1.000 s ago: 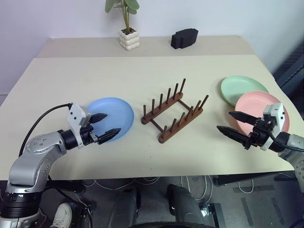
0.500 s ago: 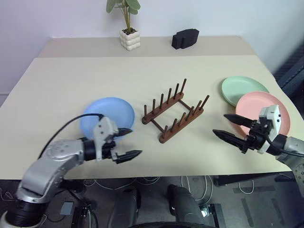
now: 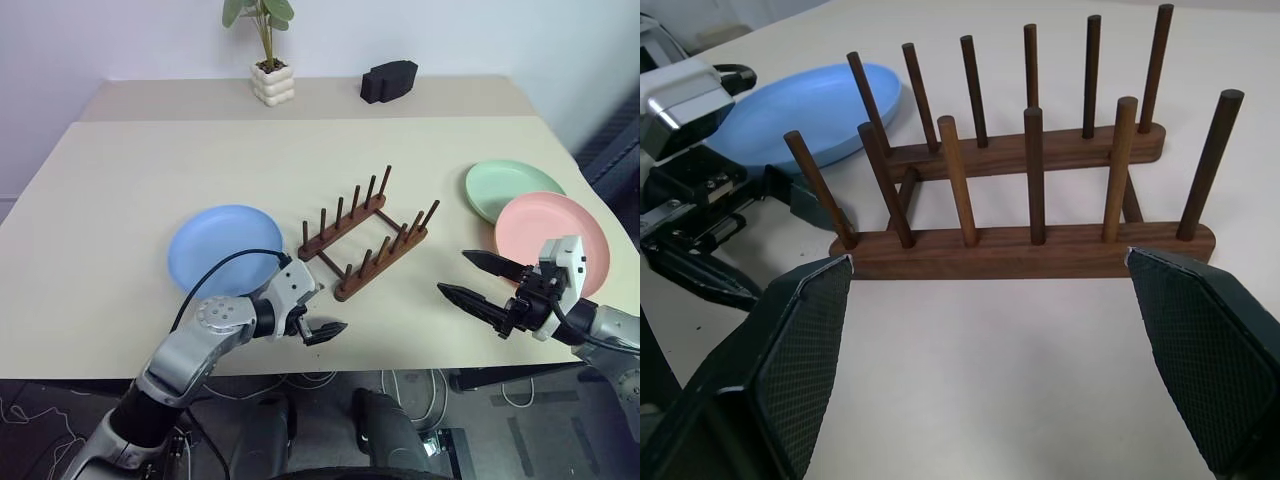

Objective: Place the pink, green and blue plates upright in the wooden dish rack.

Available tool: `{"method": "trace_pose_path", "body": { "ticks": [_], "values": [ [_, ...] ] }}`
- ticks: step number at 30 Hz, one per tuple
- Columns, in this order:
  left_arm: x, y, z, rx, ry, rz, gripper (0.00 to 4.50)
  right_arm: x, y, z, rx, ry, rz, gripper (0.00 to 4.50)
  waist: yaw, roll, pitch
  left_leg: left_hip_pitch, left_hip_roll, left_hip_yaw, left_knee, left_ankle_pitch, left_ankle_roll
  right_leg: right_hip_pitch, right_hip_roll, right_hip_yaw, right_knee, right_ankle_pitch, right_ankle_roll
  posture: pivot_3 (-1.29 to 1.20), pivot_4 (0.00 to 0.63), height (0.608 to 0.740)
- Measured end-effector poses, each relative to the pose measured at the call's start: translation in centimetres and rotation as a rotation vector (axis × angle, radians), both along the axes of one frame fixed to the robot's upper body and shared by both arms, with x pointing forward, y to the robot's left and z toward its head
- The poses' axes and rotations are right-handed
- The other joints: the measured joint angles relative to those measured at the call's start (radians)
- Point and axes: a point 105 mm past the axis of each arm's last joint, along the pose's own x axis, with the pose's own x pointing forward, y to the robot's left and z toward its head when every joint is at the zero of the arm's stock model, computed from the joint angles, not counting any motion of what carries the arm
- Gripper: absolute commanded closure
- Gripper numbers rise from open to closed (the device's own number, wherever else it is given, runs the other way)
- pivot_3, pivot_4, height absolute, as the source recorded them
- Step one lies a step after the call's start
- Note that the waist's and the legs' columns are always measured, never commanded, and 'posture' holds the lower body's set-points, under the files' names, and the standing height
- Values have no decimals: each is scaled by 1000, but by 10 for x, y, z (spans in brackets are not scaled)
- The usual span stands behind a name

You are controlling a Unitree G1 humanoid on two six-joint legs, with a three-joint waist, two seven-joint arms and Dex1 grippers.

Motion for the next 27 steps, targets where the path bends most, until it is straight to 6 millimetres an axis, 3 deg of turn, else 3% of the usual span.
{"method": "trace_pose_path", "body": {
  "ticks": [5,6,8,14,20,27],
  "values": [
    [5,-13,-1,0,-13,-1,0,-7,1,-2,-2,9,-8,46,18,0,0,-1,0,0,2,0,0,0,0,0,0,0,0,0,150,736],
    [6,-14,-1,-1,-13,1,257,-8,1,-2,-3,10,-10,10,19,0,0,-1,0,0,3,0,0,1,0,0,0,0,0,0,150,736],
    [9,-17,-1,-5,-15,14,902,-8,0,-2,-4,10,-16,0,19,0,0,-2,0,0,5,-1,1,1,0,0,0,0,1,0,150,736],
    [17,-15,0,-6,-43,49,3783,-7,3,-3,18,8,-33,0,18,1,-1,-2,1,-1,6,-1,2,1,0,0,0,0,1,0,150,736],
    [24,-14,1,12,-77,6,3795,-11,8,-8,33,16,-35,0,19,2,-2,-2,1,0,7,-1,2,2,0,0,0,-1,1,0,150,736],
    [42,-9,3,55,-127,-168,3795,-18,8,-19,41,40,-67,0,18,2,-2,-3,0,0,7,-1,2,1,0,-1,0,0,0,0,150,736]
  ]
}}
